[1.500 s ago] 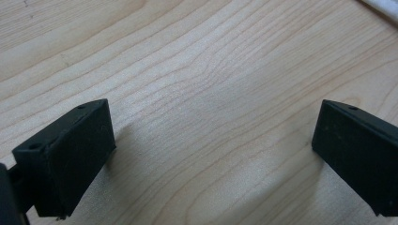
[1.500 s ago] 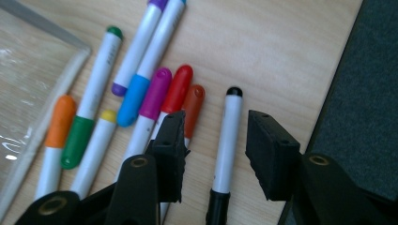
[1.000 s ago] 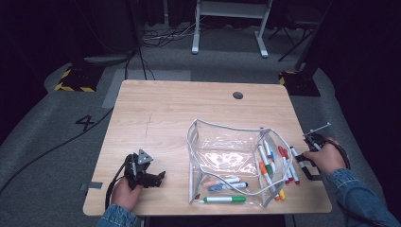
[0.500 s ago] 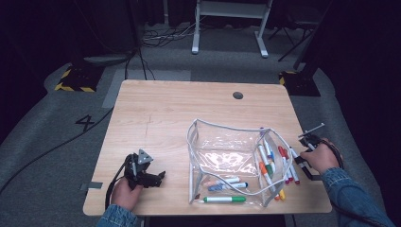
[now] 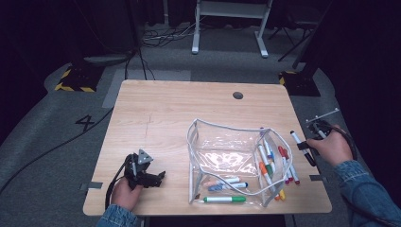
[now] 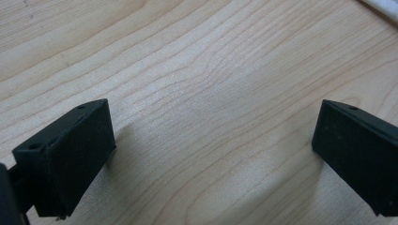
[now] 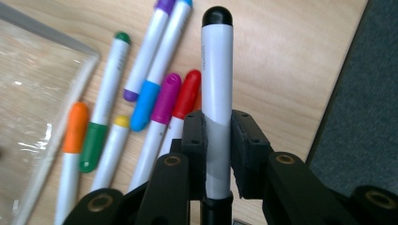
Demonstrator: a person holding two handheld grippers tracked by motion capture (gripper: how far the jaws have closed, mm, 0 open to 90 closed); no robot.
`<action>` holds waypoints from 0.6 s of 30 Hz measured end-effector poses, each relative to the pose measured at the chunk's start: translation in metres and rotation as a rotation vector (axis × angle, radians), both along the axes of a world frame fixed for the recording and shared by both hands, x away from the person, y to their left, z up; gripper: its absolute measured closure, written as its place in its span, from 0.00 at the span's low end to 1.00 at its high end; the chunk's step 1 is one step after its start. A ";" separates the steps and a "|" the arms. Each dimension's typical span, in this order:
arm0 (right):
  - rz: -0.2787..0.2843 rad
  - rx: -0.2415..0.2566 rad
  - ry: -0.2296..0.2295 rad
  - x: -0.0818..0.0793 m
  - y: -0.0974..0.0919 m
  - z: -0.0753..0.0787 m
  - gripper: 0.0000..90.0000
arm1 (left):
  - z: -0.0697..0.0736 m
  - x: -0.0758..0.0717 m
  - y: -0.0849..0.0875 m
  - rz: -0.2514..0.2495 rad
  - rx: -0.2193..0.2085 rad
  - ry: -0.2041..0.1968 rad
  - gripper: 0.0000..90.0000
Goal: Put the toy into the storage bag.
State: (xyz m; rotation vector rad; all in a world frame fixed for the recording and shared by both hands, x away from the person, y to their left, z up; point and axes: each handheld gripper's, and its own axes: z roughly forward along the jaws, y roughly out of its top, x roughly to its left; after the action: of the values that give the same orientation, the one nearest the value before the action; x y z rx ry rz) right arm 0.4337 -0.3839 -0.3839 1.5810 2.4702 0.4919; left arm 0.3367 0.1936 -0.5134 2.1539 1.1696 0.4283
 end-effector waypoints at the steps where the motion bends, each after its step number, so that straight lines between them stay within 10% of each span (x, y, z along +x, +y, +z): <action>1: 0.009 0.002 -0.012 -0.001 0.001 0.006 0.86 | 0.000 0.000 0.000 0.000 0.000 0.000 0.00; 18: 0.201 0.041 -0.170 -0.026 0.049 0.098 0.86 | 0.000 0.000 0.000 0.000 0.001 -0.001 0.00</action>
State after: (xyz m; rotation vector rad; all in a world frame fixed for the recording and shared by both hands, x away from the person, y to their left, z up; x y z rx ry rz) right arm 0.4079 -0.3347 -0.2862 1.2515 2.5139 0.6800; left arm 0.3367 0.1937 -0.5134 2.1545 1.1692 0.4296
